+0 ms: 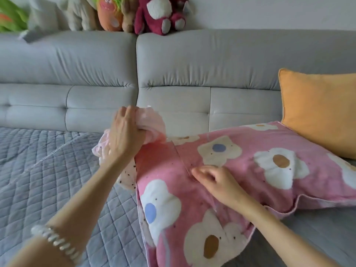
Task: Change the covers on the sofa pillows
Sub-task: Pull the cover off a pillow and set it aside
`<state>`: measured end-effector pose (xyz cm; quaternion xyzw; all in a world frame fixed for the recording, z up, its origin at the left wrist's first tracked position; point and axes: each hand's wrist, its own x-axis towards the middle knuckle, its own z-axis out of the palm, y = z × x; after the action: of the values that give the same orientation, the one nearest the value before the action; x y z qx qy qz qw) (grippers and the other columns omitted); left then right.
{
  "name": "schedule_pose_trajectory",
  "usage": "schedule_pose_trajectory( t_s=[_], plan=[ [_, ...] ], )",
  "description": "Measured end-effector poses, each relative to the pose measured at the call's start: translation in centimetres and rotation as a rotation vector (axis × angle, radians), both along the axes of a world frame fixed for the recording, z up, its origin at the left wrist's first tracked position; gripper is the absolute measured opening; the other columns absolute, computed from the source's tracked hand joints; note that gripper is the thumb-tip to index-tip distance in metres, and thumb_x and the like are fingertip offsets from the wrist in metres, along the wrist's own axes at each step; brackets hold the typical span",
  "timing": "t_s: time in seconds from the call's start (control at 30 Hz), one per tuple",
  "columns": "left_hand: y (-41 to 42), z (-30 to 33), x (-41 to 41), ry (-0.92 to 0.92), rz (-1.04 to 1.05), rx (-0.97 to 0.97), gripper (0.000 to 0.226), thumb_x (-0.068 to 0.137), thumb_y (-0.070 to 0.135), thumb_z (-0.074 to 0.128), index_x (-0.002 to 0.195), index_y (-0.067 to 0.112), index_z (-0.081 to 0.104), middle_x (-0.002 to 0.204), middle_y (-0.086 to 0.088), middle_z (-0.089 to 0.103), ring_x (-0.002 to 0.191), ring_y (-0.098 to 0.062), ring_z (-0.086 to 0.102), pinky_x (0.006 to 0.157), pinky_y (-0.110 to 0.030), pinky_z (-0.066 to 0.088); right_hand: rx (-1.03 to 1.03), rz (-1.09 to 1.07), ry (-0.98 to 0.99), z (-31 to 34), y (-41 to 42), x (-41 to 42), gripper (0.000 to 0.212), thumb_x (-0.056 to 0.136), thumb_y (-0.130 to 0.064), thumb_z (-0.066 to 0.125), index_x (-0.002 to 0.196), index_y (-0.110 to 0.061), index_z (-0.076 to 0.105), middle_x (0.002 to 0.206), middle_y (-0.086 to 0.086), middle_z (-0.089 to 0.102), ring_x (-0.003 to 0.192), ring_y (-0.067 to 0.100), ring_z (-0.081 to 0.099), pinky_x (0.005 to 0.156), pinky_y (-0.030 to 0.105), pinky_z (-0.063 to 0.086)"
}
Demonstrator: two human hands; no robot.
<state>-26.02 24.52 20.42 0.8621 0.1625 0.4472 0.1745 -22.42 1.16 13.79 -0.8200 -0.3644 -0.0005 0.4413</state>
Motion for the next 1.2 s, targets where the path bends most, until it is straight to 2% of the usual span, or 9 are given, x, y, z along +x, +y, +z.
schedule_pose_trajectory(
  t_s=[0.13, 0.2, 0.33, 0.47, 0.57, 0.67, 0.83, 1.0, 1.2],
  plan=[
    [-6.1, 0.3, -0.4, -0.006, -0.314, 0.336, 0.046, 0.059, 0.016, 0.048, 0.105, 0.014, 0.052, 0.092, -0.010, 0.056, 0.086, -0.029, 0.050, 0.070, -0.037, 0.039, 0.391, 0.043, 0.791, 4.1, 2.0, 2.3, 0.070, 0.068, -0.078, 0.047, 0.091, -0.015, 0.067, 0.077, 0.000, 0.072, 0.079, 0.015, 0.067, 0.089, 0.035, 0.051],
    [-8.4, -1.8, -1.5, 0.225, -0.509, 0.516, 0.050, 0.066, 0.022, 0.057, 0.116, 0.020, 0.050, 0.098, -0.004, 0.056, 0.090, -0.025, 0.054, 0.076, -0.036, 0.044, 0.475, 0.123, 0.993, 4.8, 2.7, 2.9, 0.047, 0.084, -0.055, 0.054, 0.095, -0.012, 0.069, 0.079, 0.008, 0.072, 0.078, 0.020, 0.068, 0.086, 0.037, 0.052],
    [-6.2, -4.5, -3.9, 0.607, -0.858, 0.213, 0.053, 0.080, 0.051, 0.049, 0.129, 0.031, 0.051, 0.121, 0.008, 0.057, 0.111, -0.007, 0.053, 0.097, -0.030, 0.042, 0.405, -0.065, 0.853, 2.7, 3.4, 4.1, 0.013, 0.087, 0.001, 0.057, 0.076, -0.005, 0.063, 0.063, 0.007, 0.067, 0.054, 0.015, 0.064, 0.050, 0.020, 0.049],
    [-0.4, -4.3, -5.1, 0.174, -0.536, -0.019, 0.034, 0.079, 0.054, 0.045, 0.108, 0.044, 0.059, 0.111, 0.028, 0.057, 0.107, -0.004, 0.054, 0.093, -0.032, 0.045, 0.395, -0.062, 0.786, 2.2, 4.0, 4.0, 0.032, 0.088, 0.004, 0.053, 0.067, -0.012, 0.070, 0.074, 0.012, 0.070, 0.067, 0.020, 0.067, 0.063, 0.026, 0.053],
    [2.8, -5.2, -4.6, 0.314, -0.363, -0.001, 0.064, 0.064, 0.064, 0.054, 0.125, 0.057, 0.033, 0.129, 0.015, 0.046, 0.127, -0.028, 0.040, 0.106, -0.048, 0.033, 0.430, -0.011, 0.839, 3.0, 5.2, 4.4, 0.024, 0.094, 0.002, 0.044, 0.093, -0.008, 0.066, 0.093, 0.017, 0.068, 0.086, 0.027, 0.066, 0.080, 0.034, 0.051],
    [3.9, -6.2, -3.4, 0.550, -0.486, 0.035, 0.047, 0.074, 0.022, 0.071, 0.076, 0.066, 0.054, 0.064, 0.027, 0.054, 0.092, -0.008, 0.062, 0.107, -0.047, 0.031, 0.383, -0.040, 0.734, 3.8, 8.6, 4.9, 0.024, 0.096, -0.002, 0.042, 0.106, -0.012, 0.062, 0.104, 0.015, 0.065, 0.095, 0.026, 0.062, 0.086, 0.036, 0.049],
    [7.3, -6.1, -3.7, 0.135, -0.084, -0.542, 0.012, 0.069, 0.010, 0.051, 0.067, 0.016, 0.061, 0.070, -0.003, 0.070, 0.071, -0.024, 0.063, 0.072, -0.044, 0.051, 0.382, 0.198, 0.557, 9.7, 17.2, 4.4, 0.032, 0.096, -0.002, 0.039, 0.123, -0.006, 0.057, 0.106, 0.010, 0.060, 0.094, 0.020, 0.054, 0.084, 0.028, 0.043],
    [9.0, 4.3, -6.4, -0.391, -0.108, -0.568, 0.007, 0.086, 0.010, 0.061, 0.093, 0.009, 0.062, 0.069, -0.004, 0.063, 0.052, -0.004, 0.056, 0.050, -0.021, 0.046, 0.650, 0.312, 0.570, 18.7, 19.6, 5.0, 0.032, 0.097, -0.005, 0.040, 0.127, -0.003, 0.053, 0.105, 0.012, 0.061, 0.094, 0.023, 0.059, 0.092, 0.035, 0.046],
    [3.6, 11.2, -4.4, -0.274, -0.403, -0.306, 0.044, 0.085, -0.005, 0.054, 0.081, 0.038, 0.067, 0.061, 0.022, 0.066, 0.058, 0.006, 0.058, 0.060, -0.018, 0.051, 0.326, -0.423, -0.175, 23.8, 7.7, 11.8, 0.031, 0.095, -0.022, 0.048, 0.118, -0.007, 0.062, 0.122, 0.015, 0.062, 0.112, 0.027, 0.056, 0.084, 0.029, 0.041]
  ],
)
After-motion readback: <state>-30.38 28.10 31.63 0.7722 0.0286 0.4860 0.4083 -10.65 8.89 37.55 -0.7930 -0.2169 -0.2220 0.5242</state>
